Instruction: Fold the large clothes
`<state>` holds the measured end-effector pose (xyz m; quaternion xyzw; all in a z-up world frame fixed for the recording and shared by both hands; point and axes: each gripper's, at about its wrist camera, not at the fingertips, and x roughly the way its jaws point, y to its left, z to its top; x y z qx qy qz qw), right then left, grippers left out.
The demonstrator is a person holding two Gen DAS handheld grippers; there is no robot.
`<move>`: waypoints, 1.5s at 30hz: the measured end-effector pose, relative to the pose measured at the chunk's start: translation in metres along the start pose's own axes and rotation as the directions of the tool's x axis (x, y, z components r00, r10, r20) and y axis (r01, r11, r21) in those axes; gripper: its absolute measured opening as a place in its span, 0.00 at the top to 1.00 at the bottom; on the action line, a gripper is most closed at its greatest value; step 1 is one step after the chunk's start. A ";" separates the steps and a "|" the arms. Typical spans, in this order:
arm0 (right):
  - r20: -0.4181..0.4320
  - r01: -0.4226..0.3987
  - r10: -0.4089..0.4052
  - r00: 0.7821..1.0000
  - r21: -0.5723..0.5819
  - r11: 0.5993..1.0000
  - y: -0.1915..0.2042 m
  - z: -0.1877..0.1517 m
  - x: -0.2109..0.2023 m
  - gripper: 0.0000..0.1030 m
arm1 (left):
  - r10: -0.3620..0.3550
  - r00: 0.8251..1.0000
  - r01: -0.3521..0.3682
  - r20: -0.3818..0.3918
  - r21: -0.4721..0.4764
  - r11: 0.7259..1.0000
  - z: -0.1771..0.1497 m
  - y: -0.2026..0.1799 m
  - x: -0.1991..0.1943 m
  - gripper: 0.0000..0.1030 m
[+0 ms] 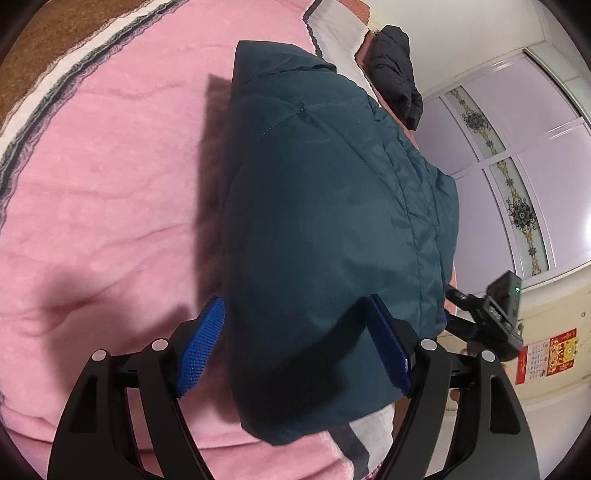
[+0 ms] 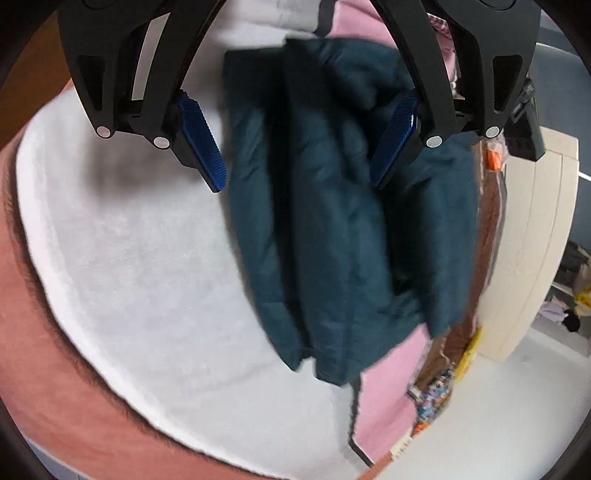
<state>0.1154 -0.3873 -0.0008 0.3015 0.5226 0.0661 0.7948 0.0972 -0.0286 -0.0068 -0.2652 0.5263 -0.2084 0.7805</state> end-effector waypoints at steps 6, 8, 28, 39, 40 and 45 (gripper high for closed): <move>-0.063 -0.057 0.061 0.996 0.067 0.996 -0.024 0.004 0.022 0.20 | -0.031 0.999 0.031 0.010 0.001 1.000 0.008 0.006 0.011 0.23; -0.077 -0.078 0.084 0.993 0.085 0.993 -0.031 0.003 0.027 0.19 | -0.045 0.999 0.045 0.005 0.005 0.999 0.009 0.007 0.015 0.22; -0.121 -0.222 0.233 0.965 0.102 0.970 -0.042 0.009 0.043 0.58 | -0.127 0.991 0.127 -0.047 -0.006 0.992 0.012 0.016 0.031 0.18; -0.118 -0.232 0.254 0.960 0.176 0.957 -0.052 0.003 0.057 0.38 | -0.064 0.997 0.066 -0.034 0.071 0.995 0.019 -0.007 0.030 0.34; -0.123 -0.229 0.250 0.961 0.161 0.960 -0.049 0.003 0.056 0.41 | -0.056 0.998 0.059 -0.033 0.081 0.995 0.020 -0.008 0.030 0.35; -0.099 -0.250 0.258 0.961 0.085 0.964 -0.031 0.002 0.048 0.75 | -0.002 1.000 0.002 0.004 0.164 0.986 0.024 -0.030 0.024 0.42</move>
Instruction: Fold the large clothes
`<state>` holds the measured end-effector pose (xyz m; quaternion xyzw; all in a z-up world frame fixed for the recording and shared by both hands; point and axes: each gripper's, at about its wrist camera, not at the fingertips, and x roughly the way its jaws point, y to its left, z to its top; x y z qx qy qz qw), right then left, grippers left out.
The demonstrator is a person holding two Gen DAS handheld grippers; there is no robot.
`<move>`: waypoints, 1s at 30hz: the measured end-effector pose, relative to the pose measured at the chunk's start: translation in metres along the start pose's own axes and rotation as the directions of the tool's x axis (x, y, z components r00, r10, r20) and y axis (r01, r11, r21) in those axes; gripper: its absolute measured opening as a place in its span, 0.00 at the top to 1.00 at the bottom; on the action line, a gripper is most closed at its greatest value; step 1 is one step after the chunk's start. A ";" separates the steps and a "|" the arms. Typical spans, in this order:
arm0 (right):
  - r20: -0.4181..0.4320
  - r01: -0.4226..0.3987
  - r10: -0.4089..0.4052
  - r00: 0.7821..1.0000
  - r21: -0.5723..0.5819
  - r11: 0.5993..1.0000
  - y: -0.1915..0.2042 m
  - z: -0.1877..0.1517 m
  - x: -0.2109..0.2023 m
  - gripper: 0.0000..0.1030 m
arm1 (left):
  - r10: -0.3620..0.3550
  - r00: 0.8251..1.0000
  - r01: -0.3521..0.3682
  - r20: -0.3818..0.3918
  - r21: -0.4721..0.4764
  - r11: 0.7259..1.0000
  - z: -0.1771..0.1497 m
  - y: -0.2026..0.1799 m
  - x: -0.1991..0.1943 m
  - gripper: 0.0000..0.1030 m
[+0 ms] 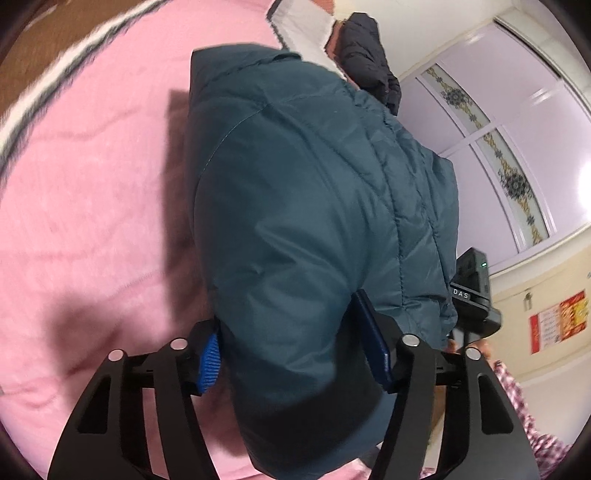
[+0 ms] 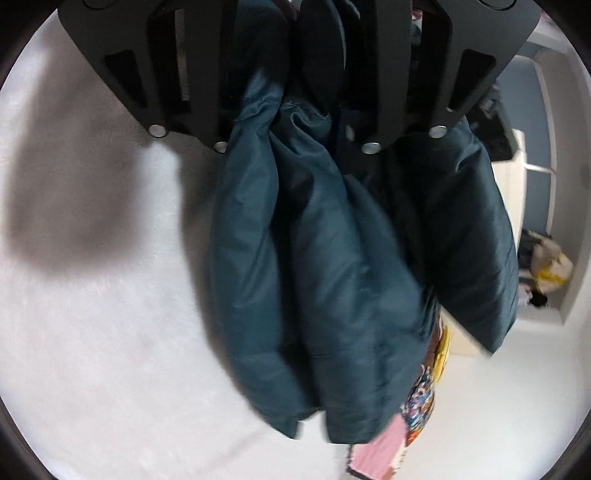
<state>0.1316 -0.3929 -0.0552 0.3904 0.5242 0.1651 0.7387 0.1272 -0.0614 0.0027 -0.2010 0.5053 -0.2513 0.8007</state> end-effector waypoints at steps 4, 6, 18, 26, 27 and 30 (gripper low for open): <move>0.038 0.037 -0.035 0.999 -0.055 0.998 0.016 -0.009 -0.001 0.78 | 0.040 0.998 -0.043 0.047 0.062 0.997 0.010 -0.009 -0.007 0.47; 0.050 0.046 -0.043 0.998 -0.060 0.997 0.020 -0.012 0.001 0.79 | 0.055 0.996 -0.061 0.065 0.088 0.994 0.016 -0.012 -0.010 0.48; 0.085 0.077 -0.063 0.994 -0.175 0.981 0.083 -0.006 0.049 0.81 | 0.121 0.976 -0.139 0.184 0.091 0.986 0.052 0.025 -0.047 0.49; 0.046 0.091 -0.083 0.996 -0.248 0.964 0.125 0.001 0.095 0.82 | 0.168 0.959 -0.176 0.228 0.016 0.984 0.068 0.082 -0.075 0.50; 0.043 0.094 -0.086 0.995 -0.250 0.964 0.125 0.004 0.094 0.82 | 0.170 0.959 -0.176 0.228 0.010 0.984 0.067 0.087 -0.076 0.50; 0.038 0.108 -0.101 0.994 -0.259 0.960 0.125 -0.001 0.099 0.82 | 0.157 0.962 -0.158 0.223 -0.017 0.987 0.066 0.103 -0.079 0.50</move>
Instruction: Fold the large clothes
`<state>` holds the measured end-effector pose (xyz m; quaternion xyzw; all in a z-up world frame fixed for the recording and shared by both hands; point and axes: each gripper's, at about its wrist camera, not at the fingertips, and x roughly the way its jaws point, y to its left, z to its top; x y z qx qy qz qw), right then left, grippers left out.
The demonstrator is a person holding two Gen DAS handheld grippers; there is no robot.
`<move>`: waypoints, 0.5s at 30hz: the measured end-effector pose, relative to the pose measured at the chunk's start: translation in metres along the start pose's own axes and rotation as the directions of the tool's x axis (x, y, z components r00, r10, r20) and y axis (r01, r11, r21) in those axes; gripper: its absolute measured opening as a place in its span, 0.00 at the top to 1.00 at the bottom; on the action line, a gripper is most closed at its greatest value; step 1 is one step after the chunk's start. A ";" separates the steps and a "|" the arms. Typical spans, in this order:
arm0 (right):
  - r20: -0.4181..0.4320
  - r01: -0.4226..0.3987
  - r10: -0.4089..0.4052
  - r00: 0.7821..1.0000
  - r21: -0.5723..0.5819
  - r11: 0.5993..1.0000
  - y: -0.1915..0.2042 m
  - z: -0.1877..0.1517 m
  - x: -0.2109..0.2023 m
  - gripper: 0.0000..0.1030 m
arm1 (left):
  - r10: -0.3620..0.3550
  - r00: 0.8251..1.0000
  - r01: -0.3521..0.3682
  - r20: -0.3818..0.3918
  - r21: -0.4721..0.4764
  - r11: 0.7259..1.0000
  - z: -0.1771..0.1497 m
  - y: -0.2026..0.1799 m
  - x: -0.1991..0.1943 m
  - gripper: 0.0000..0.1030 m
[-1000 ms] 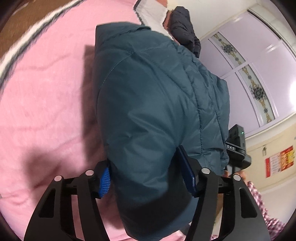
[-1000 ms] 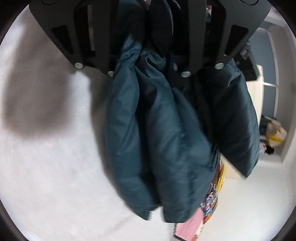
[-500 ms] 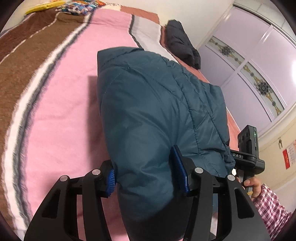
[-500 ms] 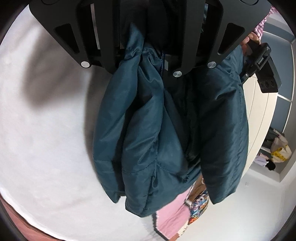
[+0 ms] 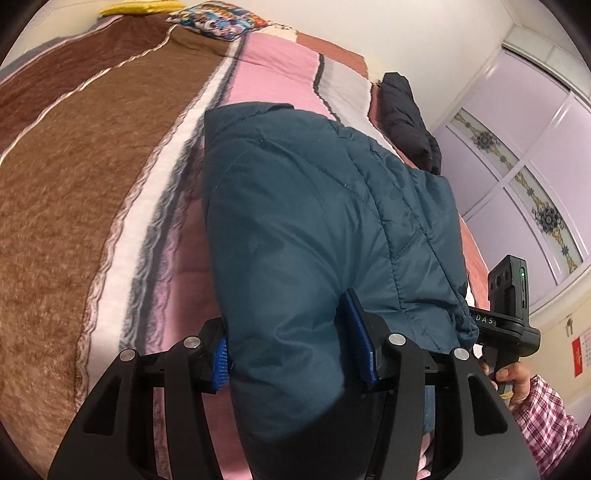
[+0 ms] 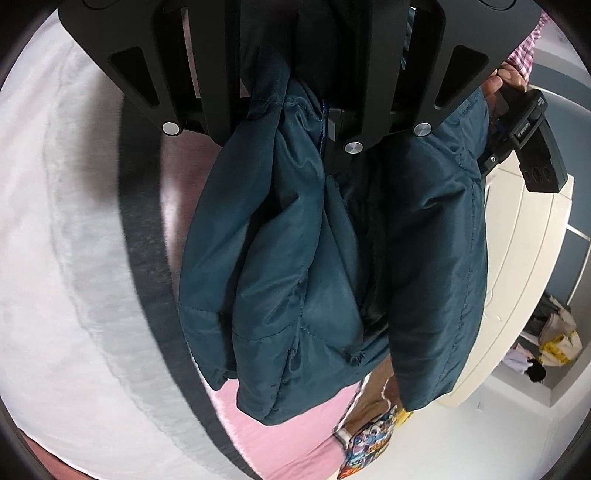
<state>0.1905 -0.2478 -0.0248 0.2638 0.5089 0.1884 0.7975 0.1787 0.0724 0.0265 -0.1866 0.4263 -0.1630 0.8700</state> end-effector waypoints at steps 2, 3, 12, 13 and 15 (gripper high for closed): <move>-0.001 0.009 -0.009 1.000 0.011 1.000 0.006 0.007 0.010 0.81 | -0.011 1.000 0.011 -0.004 -0.013 1.000 -0.003 0.005 0.001 0.49; 0.001 0.011 -0.011 1.000 0.025 1.000 0.003 0.005 0.010 0.81 | -0.014 1.000 0.014 -0.003 -0.017 1.000 -0.005 0.007 0.003 0.48; 0.003 0.051 -0.052 0.999 0.113 0.992 -0.004 0.012 0.011 0.56 | 0.048 0.999 -0.048 -0.008 -0.052 0.998 -0.006 0.009 -0.005 0.34; 0.008 0.059 -0.060 0.998 0.123 0.991 -0.005 0.012 0.009 0.55 | 0.060 0.998 -0.061 -0.006 -0.050 0.997 -0.006 0.009 -0.009 0.33; 0.022 0.052 -0.056 0.998 0.139 0.989 -0.006 0.014 0.003 0.52 | 0.068 0.998 -0.068 -0.001 -0.043 0.997 -0.007 0.009 -0.016 0.32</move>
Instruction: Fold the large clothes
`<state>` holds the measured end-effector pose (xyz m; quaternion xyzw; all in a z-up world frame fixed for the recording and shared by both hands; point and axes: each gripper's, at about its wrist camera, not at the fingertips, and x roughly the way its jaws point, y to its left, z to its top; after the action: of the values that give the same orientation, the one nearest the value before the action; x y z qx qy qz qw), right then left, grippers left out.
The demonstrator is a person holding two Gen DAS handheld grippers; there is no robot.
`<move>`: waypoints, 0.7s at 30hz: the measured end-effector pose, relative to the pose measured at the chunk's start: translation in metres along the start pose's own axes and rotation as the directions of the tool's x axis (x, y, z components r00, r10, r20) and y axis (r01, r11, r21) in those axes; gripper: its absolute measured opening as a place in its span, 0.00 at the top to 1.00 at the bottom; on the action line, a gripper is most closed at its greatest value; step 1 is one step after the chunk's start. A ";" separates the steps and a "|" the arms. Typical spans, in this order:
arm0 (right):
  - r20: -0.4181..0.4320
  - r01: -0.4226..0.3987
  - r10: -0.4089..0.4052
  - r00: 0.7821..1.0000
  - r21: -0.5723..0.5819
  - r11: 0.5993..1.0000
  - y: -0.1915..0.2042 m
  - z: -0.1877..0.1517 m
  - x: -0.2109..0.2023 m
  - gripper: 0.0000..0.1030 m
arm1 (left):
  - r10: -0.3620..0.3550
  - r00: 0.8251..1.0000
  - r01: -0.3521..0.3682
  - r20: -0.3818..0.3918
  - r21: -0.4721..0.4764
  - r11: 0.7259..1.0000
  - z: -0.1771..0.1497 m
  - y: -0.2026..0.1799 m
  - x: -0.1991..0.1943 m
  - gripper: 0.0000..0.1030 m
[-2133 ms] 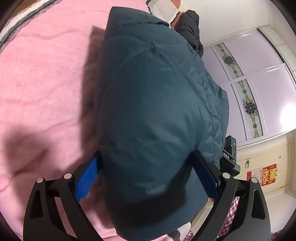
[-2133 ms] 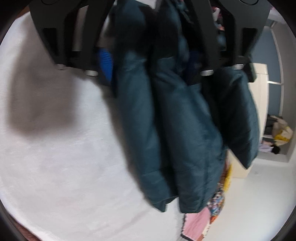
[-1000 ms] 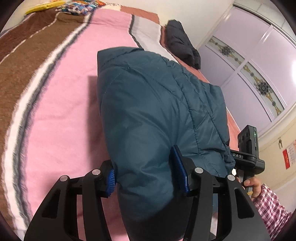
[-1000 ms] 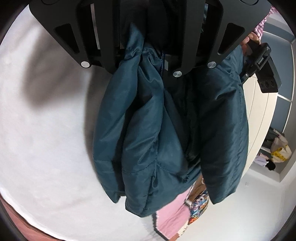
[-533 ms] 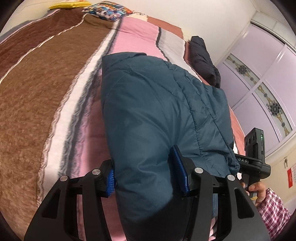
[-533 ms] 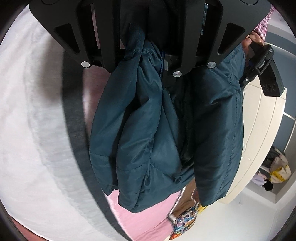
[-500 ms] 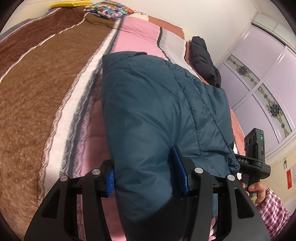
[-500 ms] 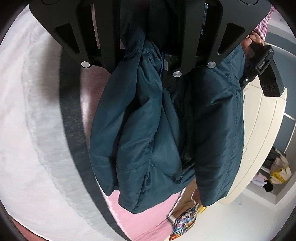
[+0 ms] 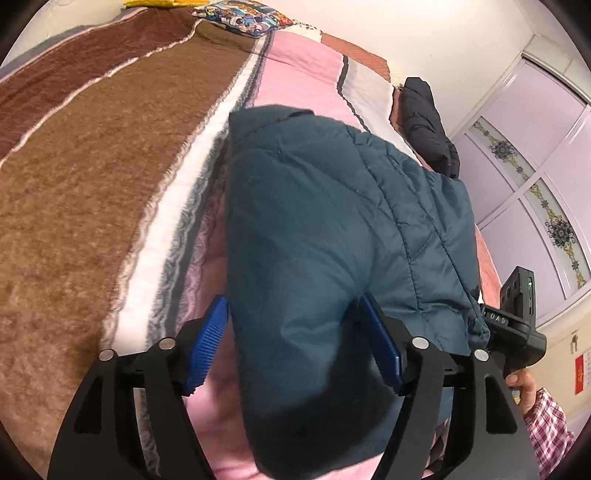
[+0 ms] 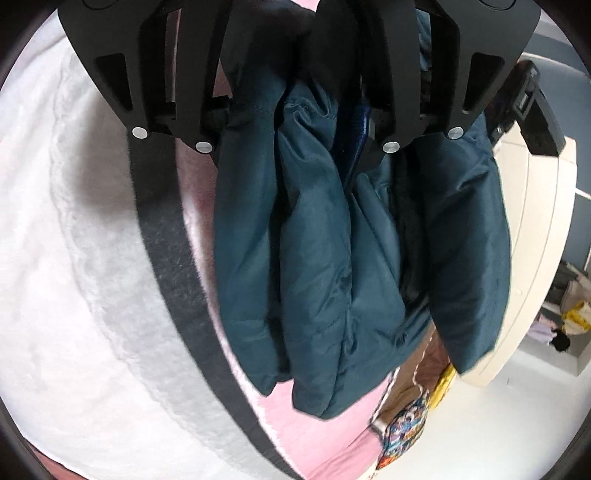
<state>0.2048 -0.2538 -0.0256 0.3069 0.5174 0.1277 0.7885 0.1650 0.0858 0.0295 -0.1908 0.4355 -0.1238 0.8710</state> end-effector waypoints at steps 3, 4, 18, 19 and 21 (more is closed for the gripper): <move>0.022 -0.008 0.008 1.000 0.020 1.000 0.000 0.002 -0.013 0.50 | 0.006 1.000 -0.006 0.008 0.008 1.000 -0.002 -0.002 -0.012 0.32; 0.027 -0.009 0.008 1.000 0.018 1.000 0.002 0.003 -0.017 0.50 | 0.000 1.000 0.000 0.012 0.013 1.000 -0.003 -0.004 -0.017 0.32; 0.156 0.068 -0.044 0.987 -0.150 0.986 0.030 -0.041 -0.088 0.50 | 0.003 1.000 -0.004 0.013 0.066 0.998 -0.034 -0.033 -0.062 0.31; 0.160 0.075 -0.049 0.986 -0.165 0.983 0.033 -0.045 -0.092 0.50 | 0.010 1.000 -0.010 0.011 0.068 0.998 -0.037 -0.034 -0.063 0.31; 0.167 0.083 -0.051 0.985 -0.191 0.978 0.041 -0.050 -0.095 0.50 | 0.025 1.000 -0.026 0.007 0.075 0.997 -0.042 -0.039 -0.066 0.31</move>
<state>0.1242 -0.2539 0.0556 0.2189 0.4469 0.1265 0.8581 0.0902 0.0667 0.0704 -0.1528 0.4302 -0.1283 0.8804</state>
